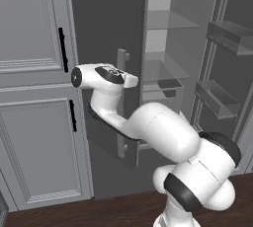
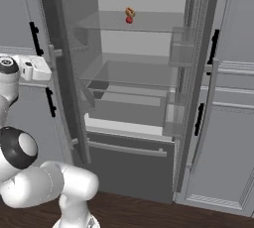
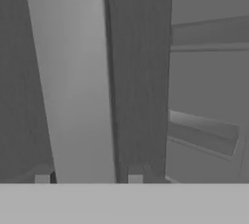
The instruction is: Take the strawberry from the fridge and place it on top of the pancake, located on the dining counter.
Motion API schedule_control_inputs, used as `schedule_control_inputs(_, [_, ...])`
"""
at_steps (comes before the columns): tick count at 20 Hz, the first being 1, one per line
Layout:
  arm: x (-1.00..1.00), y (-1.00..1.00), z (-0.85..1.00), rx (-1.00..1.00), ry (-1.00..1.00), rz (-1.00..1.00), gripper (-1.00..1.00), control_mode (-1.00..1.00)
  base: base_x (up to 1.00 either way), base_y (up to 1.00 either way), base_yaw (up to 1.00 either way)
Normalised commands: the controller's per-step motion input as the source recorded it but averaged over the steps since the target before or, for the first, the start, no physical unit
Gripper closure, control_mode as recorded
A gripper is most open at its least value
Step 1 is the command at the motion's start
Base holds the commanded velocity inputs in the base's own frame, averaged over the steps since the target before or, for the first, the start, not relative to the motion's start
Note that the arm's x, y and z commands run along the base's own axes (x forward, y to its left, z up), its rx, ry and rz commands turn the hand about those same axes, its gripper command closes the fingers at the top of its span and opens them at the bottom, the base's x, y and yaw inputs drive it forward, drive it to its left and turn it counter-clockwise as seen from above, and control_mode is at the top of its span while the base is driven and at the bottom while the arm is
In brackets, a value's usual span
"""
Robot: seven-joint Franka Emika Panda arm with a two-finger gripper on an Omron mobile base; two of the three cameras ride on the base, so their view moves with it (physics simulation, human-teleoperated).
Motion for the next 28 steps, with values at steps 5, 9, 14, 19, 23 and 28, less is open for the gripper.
schedule_control_inputs(5, [-0.52, 0.76, -0.17, -0.02, -0.01, 0.02, 1.0, -1.0, 0.0, 0.0, 0.0])
schedule_control_inputs(9, [0.0, 0.65, -0.04, 0.0, 0.02, 0.0, -1.0, -1.0, 0.0, 0.0, 0.0])
schedule_control_inputs(14, [0.0, 0.7, -0.05, 0.0, 0.08, -0.01, -1.0, -1.0, 0.0, 0.0, 0.0])
schedule_control_inputs(19, [-0.28, 0.61, -0.01, -0.01, 0.08, -0.09, -1.0, -1.0, 0.0, 0.0, 0.0])
schedule_control_inputs(23, [-0.33, 0.19, 0.0, 0.04, 0.05, -0.09, -1.0, -1.0, 0.0, 0.0, 0.0])
schedule_control_inputs(28, [-0.97, -0.53, -0.01, 0.24, -0.05, 0.01, -1.0, -1.0, 0.0, 0.0, 0.0])
